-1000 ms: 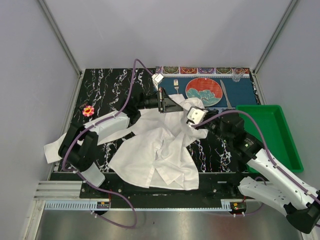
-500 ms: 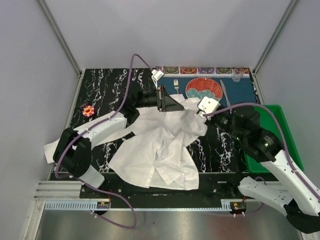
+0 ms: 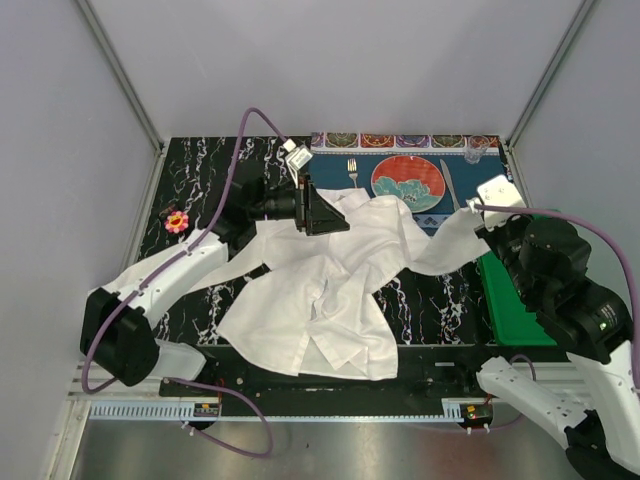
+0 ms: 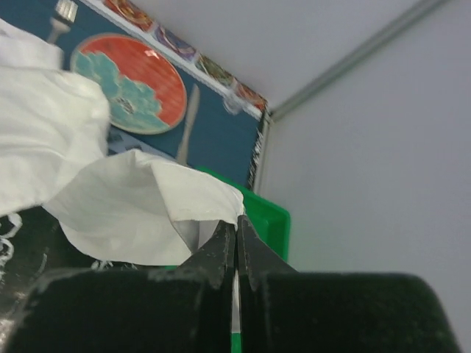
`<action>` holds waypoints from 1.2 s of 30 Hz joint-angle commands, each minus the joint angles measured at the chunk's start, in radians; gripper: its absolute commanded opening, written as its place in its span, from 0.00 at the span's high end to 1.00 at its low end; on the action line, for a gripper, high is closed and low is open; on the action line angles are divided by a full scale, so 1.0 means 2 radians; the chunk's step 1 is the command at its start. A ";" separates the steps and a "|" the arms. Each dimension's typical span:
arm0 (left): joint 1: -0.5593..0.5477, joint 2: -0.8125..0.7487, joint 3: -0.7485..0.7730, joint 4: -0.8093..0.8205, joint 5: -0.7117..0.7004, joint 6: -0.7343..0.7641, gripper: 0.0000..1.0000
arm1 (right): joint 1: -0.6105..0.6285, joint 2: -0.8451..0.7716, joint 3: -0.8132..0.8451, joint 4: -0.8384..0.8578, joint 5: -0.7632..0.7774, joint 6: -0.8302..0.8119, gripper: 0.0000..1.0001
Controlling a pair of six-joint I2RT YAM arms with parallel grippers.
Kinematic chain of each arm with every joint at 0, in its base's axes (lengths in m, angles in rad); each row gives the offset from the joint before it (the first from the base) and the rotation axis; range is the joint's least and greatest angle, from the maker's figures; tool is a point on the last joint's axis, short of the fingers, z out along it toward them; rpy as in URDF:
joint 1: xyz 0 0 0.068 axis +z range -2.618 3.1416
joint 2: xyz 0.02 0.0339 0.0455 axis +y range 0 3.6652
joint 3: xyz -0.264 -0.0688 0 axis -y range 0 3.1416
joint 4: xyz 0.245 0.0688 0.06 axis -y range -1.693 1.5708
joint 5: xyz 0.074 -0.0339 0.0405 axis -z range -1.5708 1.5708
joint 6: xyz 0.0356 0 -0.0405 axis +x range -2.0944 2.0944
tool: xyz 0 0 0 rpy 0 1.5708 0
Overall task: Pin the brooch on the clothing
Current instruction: Flatten out the clothes at the center of the board.
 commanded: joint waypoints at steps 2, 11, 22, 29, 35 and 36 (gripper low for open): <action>0.007 -0.037 0.000 -0.046 -0.020 0.064 0.42 | -0.045 0.028 0.029 -0.117 0.117 0.027 1.00; 0.009 -0.066 -0.022 -0.050 -0.030 0.070 0.43 | -0.364 0.179 0.106 -0.154 -0.148 0.029 1.00; 0.037 -0.123 -0.074 -0.076 -0.031 0.102 0.43 | -0.730 0.199 0.084 -0.138 -0.304 -0.167 1.00; 0.052 -0.131 -0.075 -0.123 -0.031 0.143 0.43 | -0.805 0.200 0.041 -0.139 -0.335 -0.247 1.00; 0.056 -0.129 -0.047 -0.223 -0.049 0.233 0.42 | -0.805 0.174 -0.071 -0.051 -0.307 -0.280 1.00; 0.058 -0.130 -0.044 -0.237 -0.052 0.247 0.42 | -0.805 0.180 -0.079 -0.039 -0.302 -0.278 1.00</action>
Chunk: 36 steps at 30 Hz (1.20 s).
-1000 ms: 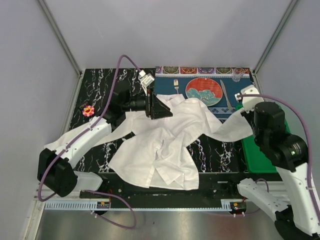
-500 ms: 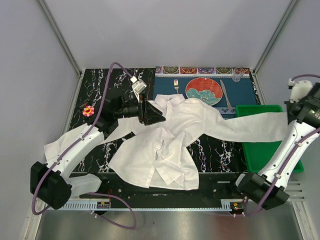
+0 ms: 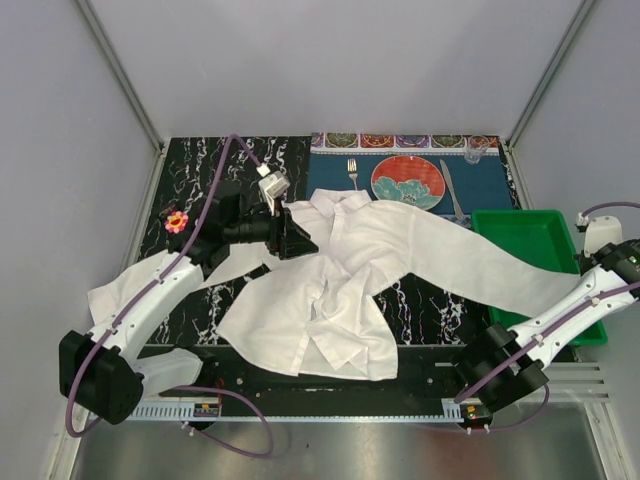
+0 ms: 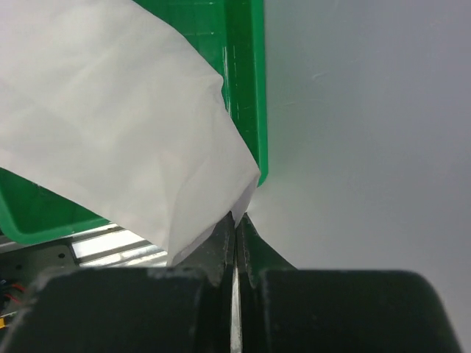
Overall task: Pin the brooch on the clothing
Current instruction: Flatten out the clothes at the center of the board.
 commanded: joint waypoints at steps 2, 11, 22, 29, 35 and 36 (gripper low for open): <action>0.008 -0.020 0.030 -0.099 -0.025 0.114 0.42 | -0.002 0.018 -0.026 0.102 0.021 -0.025 1.00; 0.014 -0.038 0.039 -0.240 -0.071 0.319 0.41 | 0.008 0.085 -0.047 0.199 0.038 -0.054 0.98; 0.014 -0.057 0.019 -0.367 -0.074 0.579 0.33 | 0.056 0.119 0.026 0.053 0.001 -0.058 0.10; 0.011 -0.044 -0.003 -0.425 -0.054 0.693 0.33 | 0.178 0.078 0.110 -0.145 -0.119 -0.063 0.10; -0.159 -0.062 -0.039 -0.338 -0.109 0.666 0.36 | 0.424 0.063 0.037 -0.091 -0.162 0.108 0.19; -0.188 -0.070 -0.045 -0.296 -0.120 0.653 0.36 | 0.447 0.074 0.031 -0.068 -0.165 0.132 0.21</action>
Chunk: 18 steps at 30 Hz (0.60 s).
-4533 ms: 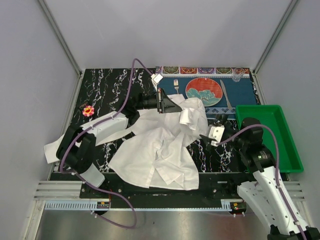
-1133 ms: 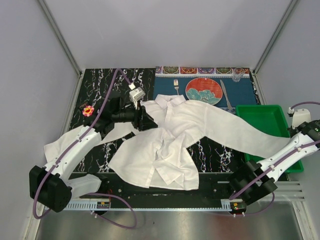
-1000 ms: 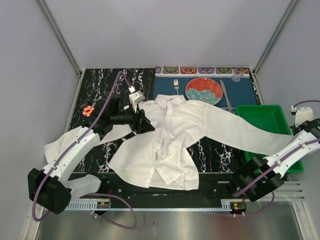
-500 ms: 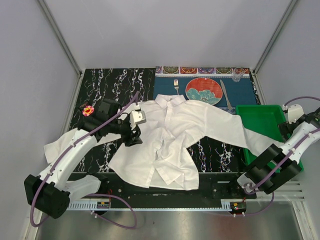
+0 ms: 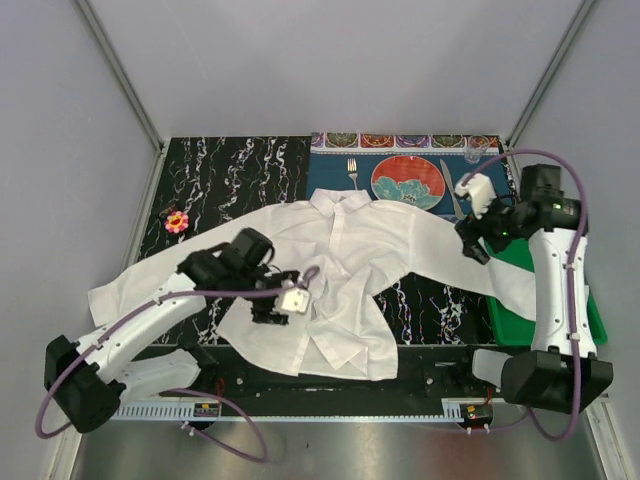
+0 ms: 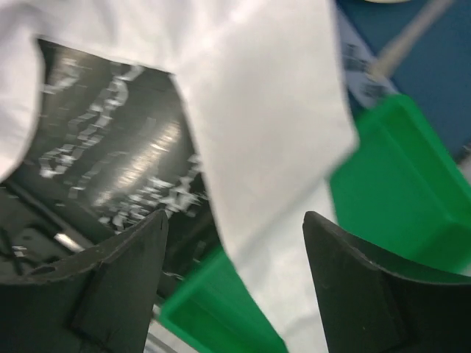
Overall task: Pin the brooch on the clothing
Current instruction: Flatten out the clothes at the center of the board.
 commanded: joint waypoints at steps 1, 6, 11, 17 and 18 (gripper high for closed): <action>-0.156 -0.026 -0.031 0.112 -0.042 -0.004 0.36 | 0.105 0.046 -0.041 0.015 -0.050 0.149 0.24; -0.263 0.076 0.001 0.184 -0.066 -0.006 0.41 | 0.138 0.135 -0.026 0.042 -0.074 0.233 0.36; -0.318 0.209 0.114 0.208 -0.048 -0.039 0.45 | 0.160 0.192 -0.046 0.068 -0.057 0.266 0.43; -0.368 0.327 0.172 0.242 -0.078 -0.001 0.45 | 0.160 0.236 -0.057 0.091 -0.024 0.266 0.46; -0.369 0.343 0.190 0.232 -0.078 0.003 0.46 | 0.160 0.239 -0.059 0.092 -0.024 0.267 0.47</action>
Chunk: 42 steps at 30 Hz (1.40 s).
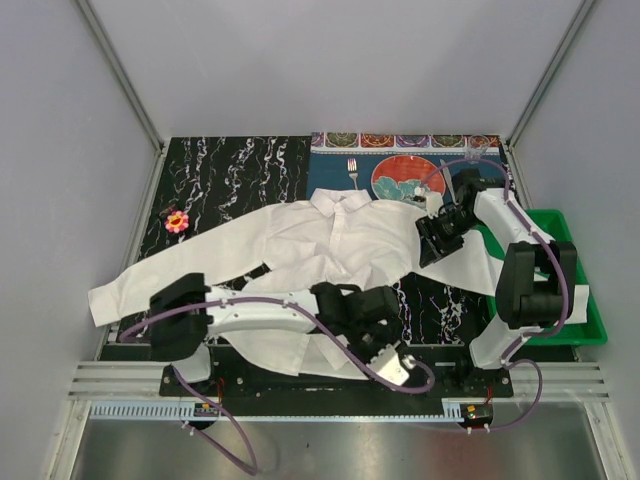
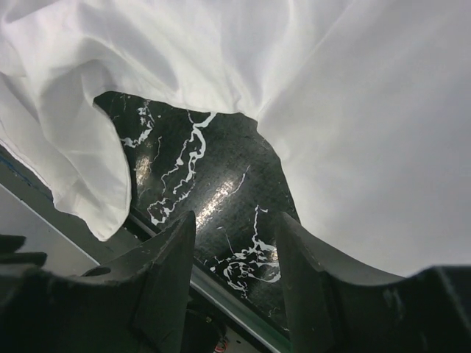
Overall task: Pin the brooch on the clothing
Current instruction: Flatten out the clothes at the center of the board.
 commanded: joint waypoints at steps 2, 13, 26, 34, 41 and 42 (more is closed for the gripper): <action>-0.016 0.088 0.104 -0.009 -0.010 0.046 0.51 | 0.001 0.021 -0.007 0.024 0.017 0.021 0.50; -0.041 0.165 0.150 -0.075 -0.018 0.210 0.46 | 0.001 0.029 -0.025 0.022 0.022 0.020 0.51; -0.049 0.225 0.184 -0.127 -0.008 0.271 0.67 | 0.001 0.038 -0.022 0.019 0.031 0.013 0.52; -0.063 0.205 0.213 -0.178 -0.004 0.296 1.00 | 0.001 0.053 -0.017 0.024 0.047 0.011 0.53; -0.090 0.129 0.242 -0.186 0.016 0.264 1.00 | 0.001 0.053 -0.013 0.031 0.059 0.009 0.54; -0.101 0.121 0.251 -0.186 0.021 0.258 1.00 | 0.000 0.053 -0.014 0.033 0.060 0.009 0.54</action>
